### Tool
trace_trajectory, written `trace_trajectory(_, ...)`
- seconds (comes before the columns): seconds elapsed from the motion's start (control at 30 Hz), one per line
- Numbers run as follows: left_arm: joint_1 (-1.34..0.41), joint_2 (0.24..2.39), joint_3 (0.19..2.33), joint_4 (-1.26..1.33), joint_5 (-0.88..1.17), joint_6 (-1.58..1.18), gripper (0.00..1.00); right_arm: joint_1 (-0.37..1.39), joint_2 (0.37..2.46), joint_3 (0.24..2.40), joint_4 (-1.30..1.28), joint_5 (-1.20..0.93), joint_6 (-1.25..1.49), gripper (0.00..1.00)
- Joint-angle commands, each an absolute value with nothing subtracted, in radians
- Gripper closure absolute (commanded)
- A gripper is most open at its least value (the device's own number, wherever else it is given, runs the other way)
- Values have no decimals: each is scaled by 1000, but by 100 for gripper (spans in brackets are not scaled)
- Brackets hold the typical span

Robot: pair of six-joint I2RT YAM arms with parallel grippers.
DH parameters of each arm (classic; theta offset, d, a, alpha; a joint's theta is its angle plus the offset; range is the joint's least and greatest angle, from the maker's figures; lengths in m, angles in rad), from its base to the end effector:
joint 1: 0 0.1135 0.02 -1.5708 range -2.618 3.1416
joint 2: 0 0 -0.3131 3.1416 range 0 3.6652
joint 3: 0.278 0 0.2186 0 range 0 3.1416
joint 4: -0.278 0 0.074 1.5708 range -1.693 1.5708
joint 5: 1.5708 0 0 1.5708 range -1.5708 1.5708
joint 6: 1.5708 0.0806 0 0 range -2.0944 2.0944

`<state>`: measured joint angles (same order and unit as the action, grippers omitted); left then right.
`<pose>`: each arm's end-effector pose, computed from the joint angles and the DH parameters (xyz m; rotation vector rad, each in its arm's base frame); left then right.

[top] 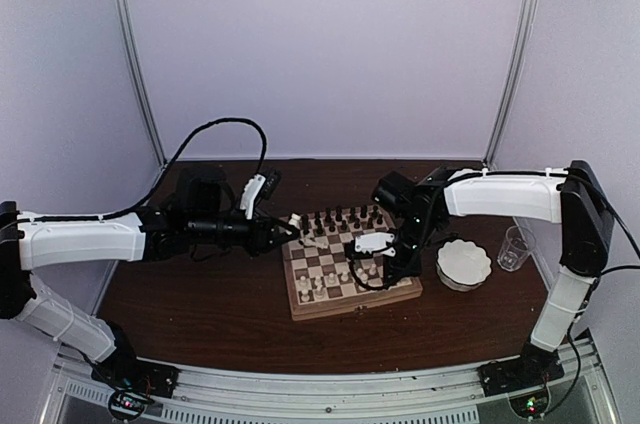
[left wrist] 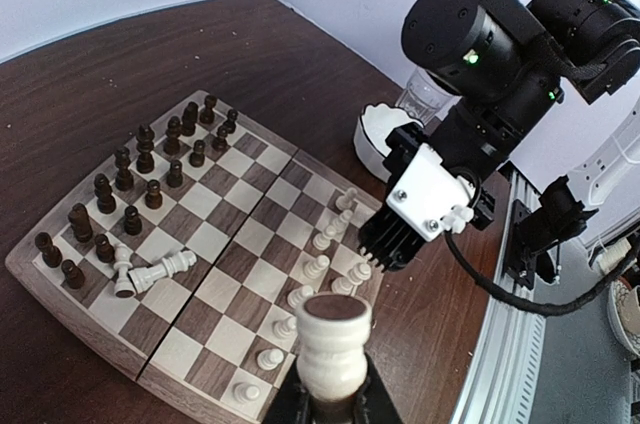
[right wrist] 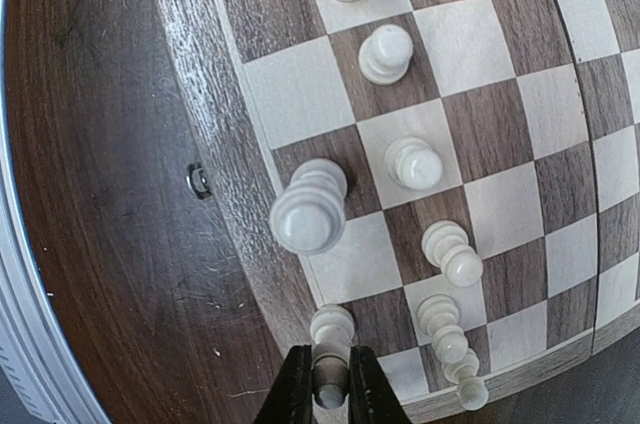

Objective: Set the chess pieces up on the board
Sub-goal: Place the bishop on f1.

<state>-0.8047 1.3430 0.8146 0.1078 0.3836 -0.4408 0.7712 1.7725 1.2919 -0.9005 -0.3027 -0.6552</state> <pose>0.1841 -0.2348 0.3036 0.6533 2.0594 -1.1486 0.2165 0.2440 0.2280 -1.9526 2.1920 0.4631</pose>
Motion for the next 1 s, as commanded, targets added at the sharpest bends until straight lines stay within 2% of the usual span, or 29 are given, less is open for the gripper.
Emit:
trace_trajectory(0.0, -807, 1355, 820, 164, 406, -454, 91, 786, 1785, 1326, -908, -314, -657, 91)
trace_trajectory(0.97, -808, 1371, 809, 195, 413, -477, 91, 811, 1826, 1377, -886, -312, -649, 91)
